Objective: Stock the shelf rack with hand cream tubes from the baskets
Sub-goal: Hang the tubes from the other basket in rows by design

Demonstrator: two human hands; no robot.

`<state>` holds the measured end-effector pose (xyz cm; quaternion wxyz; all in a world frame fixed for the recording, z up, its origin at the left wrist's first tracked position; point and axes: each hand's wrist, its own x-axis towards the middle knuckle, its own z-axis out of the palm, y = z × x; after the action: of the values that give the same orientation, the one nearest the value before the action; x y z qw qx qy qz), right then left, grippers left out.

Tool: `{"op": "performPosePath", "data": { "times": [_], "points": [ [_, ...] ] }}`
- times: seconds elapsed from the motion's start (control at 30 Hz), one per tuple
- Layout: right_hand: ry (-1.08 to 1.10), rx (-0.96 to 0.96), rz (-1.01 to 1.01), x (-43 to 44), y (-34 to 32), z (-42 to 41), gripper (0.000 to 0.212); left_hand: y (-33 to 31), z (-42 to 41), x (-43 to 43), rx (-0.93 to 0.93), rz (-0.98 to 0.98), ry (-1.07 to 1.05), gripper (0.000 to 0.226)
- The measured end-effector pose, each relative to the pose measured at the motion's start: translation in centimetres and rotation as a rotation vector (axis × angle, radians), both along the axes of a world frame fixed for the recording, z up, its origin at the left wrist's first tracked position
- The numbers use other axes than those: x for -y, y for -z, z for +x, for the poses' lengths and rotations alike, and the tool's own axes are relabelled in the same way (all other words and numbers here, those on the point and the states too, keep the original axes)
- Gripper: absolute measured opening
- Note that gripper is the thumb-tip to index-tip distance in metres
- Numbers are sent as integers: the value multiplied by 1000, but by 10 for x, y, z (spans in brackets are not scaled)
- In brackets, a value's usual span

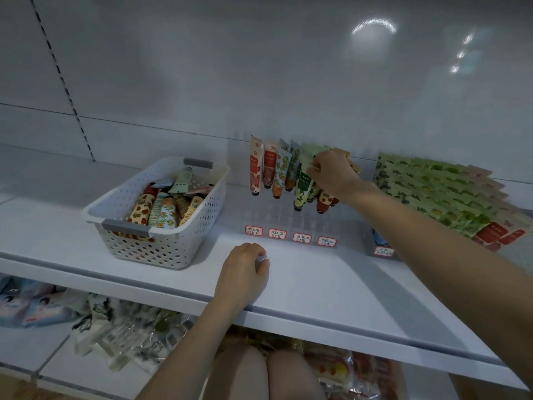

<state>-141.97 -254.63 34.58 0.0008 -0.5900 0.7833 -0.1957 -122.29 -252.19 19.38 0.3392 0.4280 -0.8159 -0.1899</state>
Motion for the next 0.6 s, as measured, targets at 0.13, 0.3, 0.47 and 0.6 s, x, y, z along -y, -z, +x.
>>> {"op": "performPosePath", "data": {
  "times": [0.13, 0.3, 0.47, 0.6],
  "points": [
    [-8, 22, -36, -3, -1, 1, 32, 0, 0, 0, 0, -5, 3, 17],
    [-19, 11, -31, -1, -3, 3, 27, 0, 0, 0, 2, -13, 6, 15],
    [-12, 14, -46, 1, -1, 4, 37, 2, 0, 1, -1, -14, 10, 15],
    [-9, 67, -88, -1, 0, 4, 23, 2, 0, 1, -3, -16, 6, 16]
  ]
}}
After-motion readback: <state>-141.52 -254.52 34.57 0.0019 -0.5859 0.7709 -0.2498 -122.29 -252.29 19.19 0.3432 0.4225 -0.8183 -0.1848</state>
